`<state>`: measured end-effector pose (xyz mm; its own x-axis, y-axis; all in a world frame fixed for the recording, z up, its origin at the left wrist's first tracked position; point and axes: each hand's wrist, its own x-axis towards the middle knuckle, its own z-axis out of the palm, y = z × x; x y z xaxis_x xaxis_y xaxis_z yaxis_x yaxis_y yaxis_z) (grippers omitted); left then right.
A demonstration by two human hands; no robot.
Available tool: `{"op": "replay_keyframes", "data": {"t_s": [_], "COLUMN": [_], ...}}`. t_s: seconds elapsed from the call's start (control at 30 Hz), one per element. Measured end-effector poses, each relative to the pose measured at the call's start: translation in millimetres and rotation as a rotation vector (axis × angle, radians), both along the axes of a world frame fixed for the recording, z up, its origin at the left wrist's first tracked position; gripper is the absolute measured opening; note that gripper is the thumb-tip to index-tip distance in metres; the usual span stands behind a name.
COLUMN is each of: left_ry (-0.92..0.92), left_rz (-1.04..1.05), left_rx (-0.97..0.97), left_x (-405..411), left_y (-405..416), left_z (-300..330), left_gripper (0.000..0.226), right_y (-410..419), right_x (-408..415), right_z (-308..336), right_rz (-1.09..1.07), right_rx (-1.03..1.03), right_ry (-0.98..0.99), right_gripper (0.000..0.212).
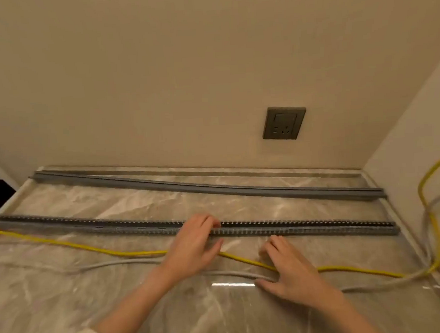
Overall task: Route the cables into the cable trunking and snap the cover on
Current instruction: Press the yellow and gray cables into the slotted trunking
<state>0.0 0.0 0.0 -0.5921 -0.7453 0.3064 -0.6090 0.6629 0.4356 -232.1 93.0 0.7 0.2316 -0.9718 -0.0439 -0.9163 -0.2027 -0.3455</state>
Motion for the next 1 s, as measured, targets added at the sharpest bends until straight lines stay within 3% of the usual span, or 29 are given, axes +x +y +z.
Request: {"op": "replay_keyframes", "data": {"t_s": [0.13, 0.4, 0.47, 0.53, 0.6, 0.7, 0.83, 1.0], "left_ry": [-0.055, -0.269, -0.319, -0.275, -0.202, -0.121, -0.122, -0.182], "left_rz": [-0.073, -0.224, -0.25, -0.232, -0.161, -0.057, -0.003, 0.009], "left_rx": [-0.032, 0.064, -0.035, -0.084, -0.106, -0.203, -0.255, -0.276], "left_x": [-15, -16, -15, -12, -8, -3, 2, 1], "left_y": [-19, -28, -31, -35, -40, -45, -47, -44], "left_z": [3, -7, -5, -4, -2, -1, -10, -26], "left_gripper": [0.033, 0.064, 0.054, 0.028, 0.018, 0.02, 0.023, 0.02], "right_y": [-3, -22, -34, -43, -49, -56, -61, -58], "right_x": [4, 1, -4, -8, -12, -15, -19, -24], "right_z": [-11, -16, -5, 6, 11, 4, -14, -26], "right_rz": [0.046, -0.019, -0.029, 0.009, 0.053, 0.042, -0.01, 0.021], "right_rx": [-0.013, -0.12, -0.232, -0.347, -0.407, -0.497, -0.529, -0.501], "right_ry": [0.009, 0.092, 0.109, 0.07, 0.021, 0.047, 0.228, 0.215], "right_gripper": [0.019, 0.014, 0.016, 0.014, 0.013, 0.034, 0.039, 0.044]}}
